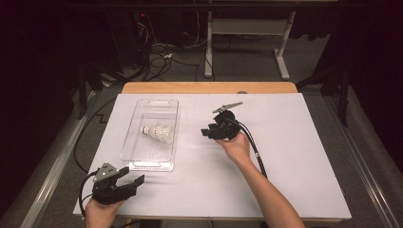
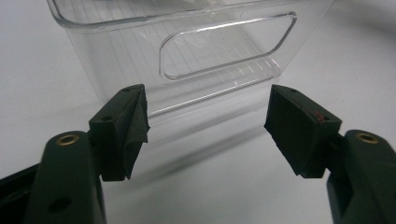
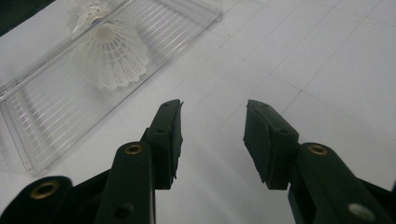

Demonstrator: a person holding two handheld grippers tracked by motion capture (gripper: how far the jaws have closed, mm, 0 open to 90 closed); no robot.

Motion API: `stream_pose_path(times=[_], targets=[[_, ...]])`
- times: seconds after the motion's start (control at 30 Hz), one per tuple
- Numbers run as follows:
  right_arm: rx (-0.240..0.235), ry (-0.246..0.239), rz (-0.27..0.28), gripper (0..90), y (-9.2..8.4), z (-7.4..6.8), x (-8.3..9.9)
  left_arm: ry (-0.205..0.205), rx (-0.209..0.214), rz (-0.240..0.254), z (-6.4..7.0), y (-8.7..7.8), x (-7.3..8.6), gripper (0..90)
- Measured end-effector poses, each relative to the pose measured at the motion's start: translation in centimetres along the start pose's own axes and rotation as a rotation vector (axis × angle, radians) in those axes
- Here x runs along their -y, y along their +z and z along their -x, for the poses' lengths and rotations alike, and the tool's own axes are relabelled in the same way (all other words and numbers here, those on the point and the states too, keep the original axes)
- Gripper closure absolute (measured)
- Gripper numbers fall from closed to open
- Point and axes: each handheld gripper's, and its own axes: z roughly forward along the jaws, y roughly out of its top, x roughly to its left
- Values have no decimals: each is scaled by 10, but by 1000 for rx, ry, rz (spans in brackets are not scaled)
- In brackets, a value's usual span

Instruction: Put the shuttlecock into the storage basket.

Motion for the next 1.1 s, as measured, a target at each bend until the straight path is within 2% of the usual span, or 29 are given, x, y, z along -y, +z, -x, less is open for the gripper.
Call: stream_pose_path(times=[1.1], targets=[[-2,26,9,567,-8,9,14,-4,-1,2,0,0,0,308]])
